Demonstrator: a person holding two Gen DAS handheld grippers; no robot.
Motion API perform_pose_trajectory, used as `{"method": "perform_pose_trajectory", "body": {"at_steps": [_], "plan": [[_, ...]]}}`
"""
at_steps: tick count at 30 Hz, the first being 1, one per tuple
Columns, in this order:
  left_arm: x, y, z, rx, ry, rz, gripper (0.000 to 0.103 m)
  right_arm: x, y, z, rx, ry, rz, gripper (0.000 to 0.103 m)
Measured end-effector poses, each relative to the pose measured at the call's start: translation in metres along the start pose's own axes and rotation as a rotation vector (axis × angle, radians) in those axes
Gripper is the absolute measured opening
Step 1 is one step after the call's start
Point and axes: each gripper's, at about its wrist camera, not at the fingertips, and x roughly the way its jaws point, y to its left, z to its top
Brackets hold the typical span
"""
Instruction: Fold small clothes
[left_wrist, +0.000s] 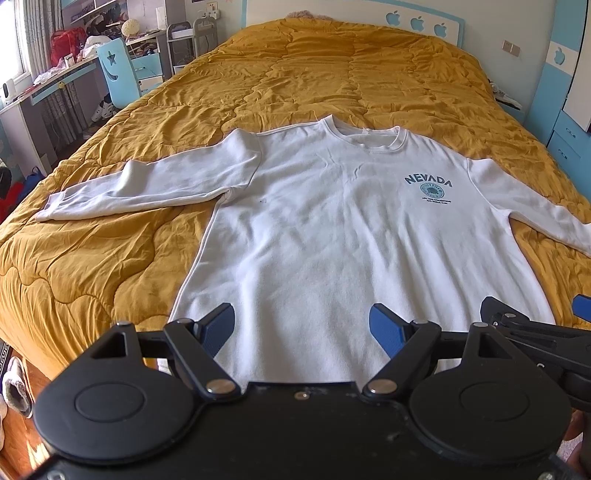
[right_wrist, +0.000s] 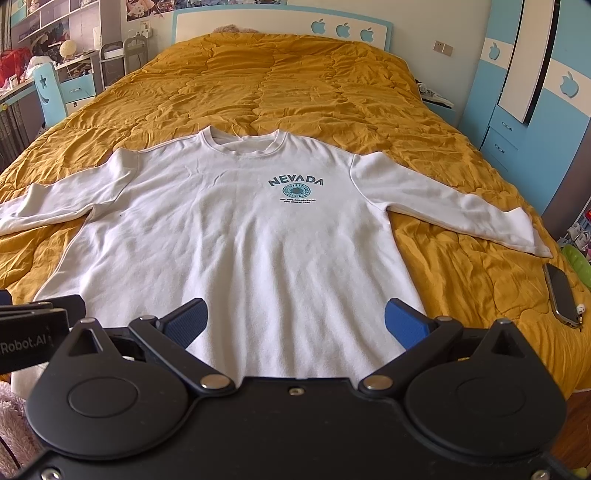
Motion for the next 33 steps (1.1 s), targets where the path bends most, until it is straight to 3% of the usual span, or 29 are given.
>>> {"method": "perform_pose_trajectory", "body": {"at_steps": [33], "plan": [[0.0022,-0.0017,0.0003,0.008,0.017,0.004,0.085,0.0007,-0.0012,-0.0009,0.002,0.003,0.004,0.103]]}}
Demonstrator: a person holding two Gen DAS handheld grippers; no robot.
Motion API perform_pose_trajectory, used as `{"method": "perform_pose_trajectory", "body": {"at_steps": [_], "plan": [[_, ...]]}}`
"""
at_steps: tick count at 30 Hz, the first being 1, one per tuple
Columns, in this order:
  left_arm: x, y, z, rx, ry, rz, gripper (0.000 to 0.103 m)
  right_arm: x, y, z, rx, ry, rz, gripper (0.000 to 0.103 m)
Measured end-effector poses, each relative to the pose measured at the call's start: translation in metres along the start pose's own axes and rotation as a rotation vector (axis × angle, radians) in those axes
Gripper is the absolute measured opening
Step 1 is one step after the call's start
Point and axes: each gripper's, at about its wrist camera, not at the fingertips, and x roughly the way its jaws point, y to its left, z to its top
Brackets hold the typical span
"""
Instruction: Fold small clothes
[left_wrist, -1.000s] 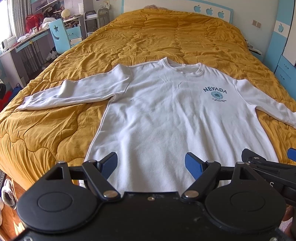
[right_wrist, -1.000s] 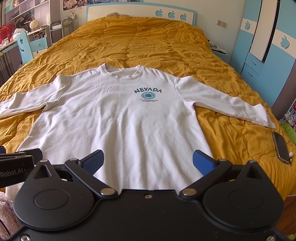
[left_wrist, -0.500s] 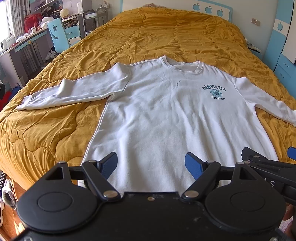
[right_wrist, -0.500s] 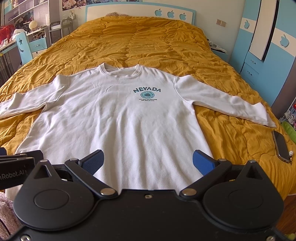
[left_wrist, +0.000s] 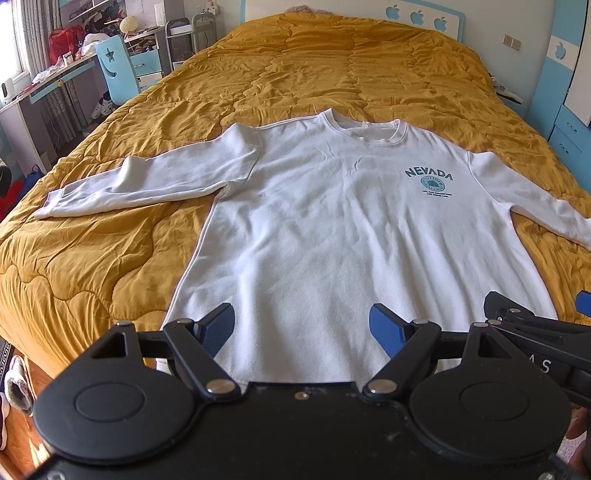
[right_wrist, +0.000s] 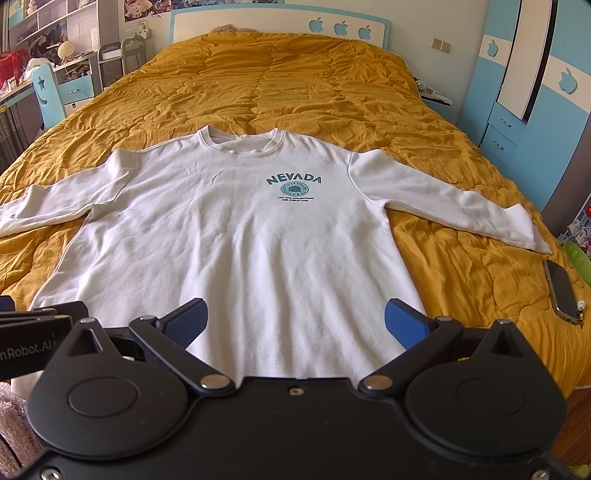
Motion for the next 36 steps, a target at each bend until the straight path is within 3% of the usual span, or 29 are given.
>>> {"method": "perform_pose_trajectory", "body": {"at_steps": [28,33,36], "plan": [[0.002,0.0,0.0,-0.002,0.007,-0.008,0.085,0.004,0.0,-0.007,0.01,0.002,0.008,0.103],[0.005,-0.001,0.003,-0.002,-0.012,-0.076,0.085,0.005,-0.007,-0.001,0.043,-0.019,0.004,0.103],[0.008,-0.004,0.006,-0.006,-0.019,-0.112,0.085,0.005,-0.022,0.006,0.081,-0.053,0.06,0.103]]}}
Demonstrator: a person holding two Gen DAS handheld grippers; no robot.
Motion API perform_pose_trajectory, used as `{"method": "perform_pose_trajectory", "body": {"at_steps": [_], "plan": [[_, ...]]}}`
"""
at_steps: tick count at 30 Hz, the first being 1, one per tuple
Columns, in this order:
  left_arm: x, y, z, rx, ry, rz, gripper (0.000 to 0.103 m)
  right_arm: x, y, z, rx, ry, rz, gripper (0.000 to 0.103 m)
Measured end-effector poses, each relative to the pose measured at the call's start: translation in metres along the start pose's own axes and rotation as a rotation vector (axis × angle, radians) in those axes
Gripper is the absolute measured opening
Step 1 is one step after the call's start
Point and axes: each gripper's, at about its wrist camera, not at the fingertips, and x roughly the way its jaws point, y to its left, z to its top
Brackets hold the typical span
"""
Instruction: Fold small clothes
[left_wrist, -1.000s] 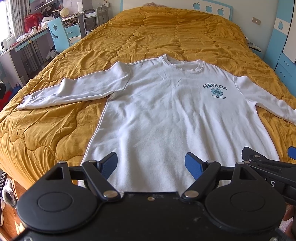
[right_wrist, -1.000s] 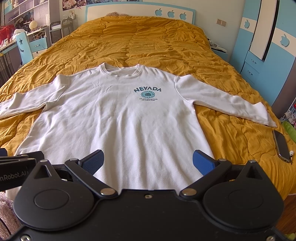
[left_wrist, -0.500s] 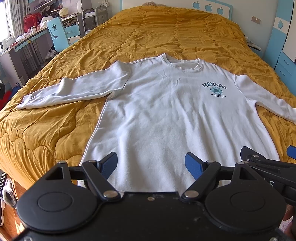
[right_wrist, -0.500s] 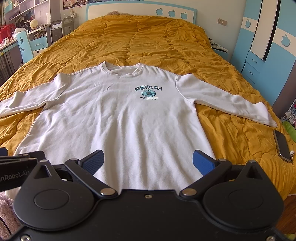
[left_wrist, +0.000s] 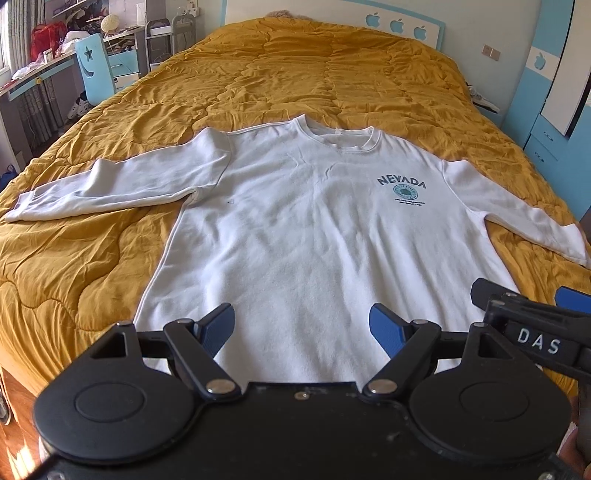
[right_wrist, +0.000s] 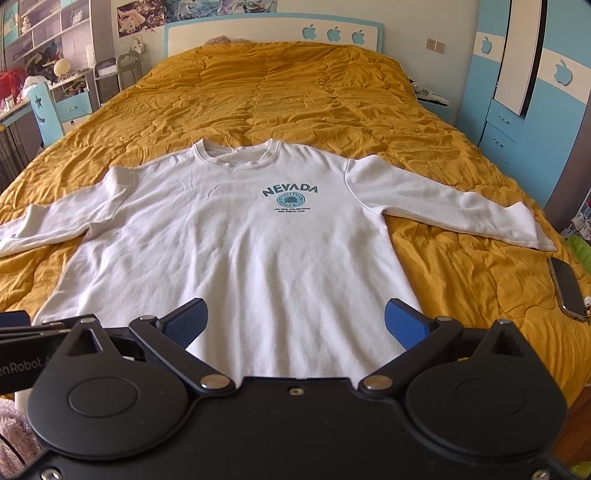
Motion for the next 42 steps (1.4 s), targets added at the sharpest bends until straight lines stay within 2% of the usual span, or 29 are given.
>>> {"method": "perform_pose_trajectory", "body": {"at_steps": [4,7,11,15,17,19,21,23,25,30,32,34,38,41,42], "plan": [[0.012,-0.006,0.007,0.01,0.011,-0.026,0.085,0.008,-0.045,0.013,0.107,-0.057,0.047,0.103],[0.024,-0.015,0.015,0.022,0.015,-0.05,0.085,0.017,-0.102,0.019,0.249,-0.114,0.09,0.103],[0.045,-0.03,0.03,0.027,0.018,-0.11,0.085,0.027,-0.191,0.022,0.498,-0.209,0.077,0.103],[0.069,-0.054,0.044,0.058,0.04,-0.131,0.085,0.048,-0.281,0.021,0.733,-0.297,0.017,0.103],[0.082,-0.067,0.048,0.086,0.052,-0.138,0.085,0.064,-0.317,0.019,0.84,-0.315,0.016,0.1],[0.092,-0.076,0.052,0.104,0.061,-0.138,0.085,0.08,-0.346,0.017,0.938,-0.327,0.033,0.092],[0.104,-0.083,0.054,0.115,0.075,-0.129,0.085,0.098,-0.37,0.016,1.004,-0.344,0.014,0.084],[0.114,-0.087,0.056,0.116,0.093,-0.124,0.085,0.115,-0.383,0.016,1.033,-0.352,-0.01,0.079],[0.124,-0.088,0.057,0.119,0.107,-0.122,0.085,0.13,-0.404,0.014,1.089,-0.348,-0.043,0.069],[0.148,-0.089,0.061,0.113,0.122,-0.099,0.085,0.164,-0.431,0.005,1.208,-0.29,-0.052,0.066],[0.155,-0.089,0.065,0.108,0.126,-0.096,0.085,0.171,-0.436,0.004,1.221,-0.285,-0.101,0.066],[0.162,-0.09,0.069,0.106,0.13,-0.093,0.085,0.175,-0.44,0.003,1.244,-0.295,-0.124,0.062],[0.171,-0.093,0.074,0.11,0.137,-0.1,0.085,0.183,-0.444,0.009,1.279,-0.292,-0.187,0.062],[0.176,-0.097,0.076,0.113,0.142,-0.109,0.085,0.187,-0.437,0.018,1.301,-0.213,-0.263,0.064],[0.178,-0.097,0.076,0.114,0.147,-0.11,0.085,0.184,-0.431,0.02,1.3,-0.214,-0.288,0.065]]}}
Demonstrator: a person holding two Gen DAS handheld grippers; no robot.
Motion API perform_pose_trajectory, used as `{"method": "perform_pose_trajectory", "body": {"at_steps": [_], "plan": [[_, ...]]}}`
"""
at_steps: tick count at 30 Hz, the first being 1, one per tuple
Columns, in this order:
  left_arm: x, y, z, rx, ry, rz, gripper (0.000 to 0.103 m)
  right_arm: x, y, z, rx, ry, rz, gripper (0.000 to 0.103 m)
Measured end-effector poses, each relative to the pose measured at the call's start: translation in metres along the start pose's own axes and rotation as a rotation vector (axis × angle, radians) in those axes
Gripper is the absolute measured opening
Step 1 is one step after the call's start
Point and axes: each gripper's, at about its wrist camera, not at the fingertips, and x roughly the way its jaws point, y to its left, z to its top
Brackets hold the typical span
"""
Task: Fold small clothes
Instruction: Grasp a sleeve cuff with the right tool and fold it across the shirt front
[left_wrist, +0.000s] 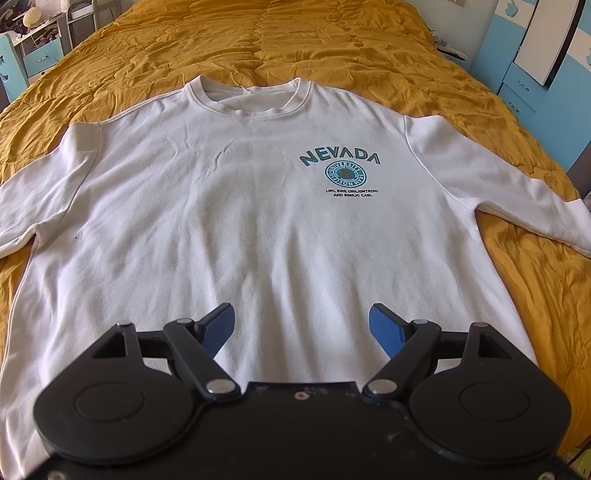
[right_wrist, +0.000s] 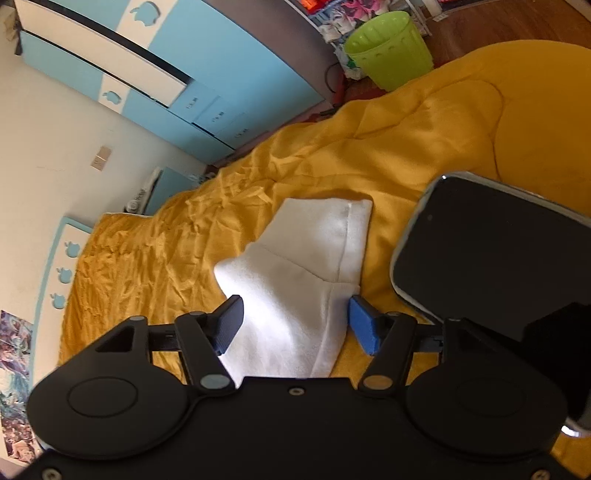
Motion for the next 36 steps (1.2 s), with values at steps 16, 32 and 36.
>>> {"method": "perform_pose_trajectory", "body": {"at_steps": [16,32,36], "plan": [[0.005,0.006,-0.003,-0.011,0.022,-0.001,0.085,0.026,-0.011,0.009,0.17,-0.142,0.048,0.047],[0.009,0.017,-0.001,-0.008,0.008,0.007,0.085,-0.037,0.037,-0.008,-0.049,-0.216,0.312,0.011],[0.013,0.039,0.005,-0.042,0.004,0.045,0.085,-0.073,0.084,-0.043,-0.145,-0.174,0.49,0.011]]}}
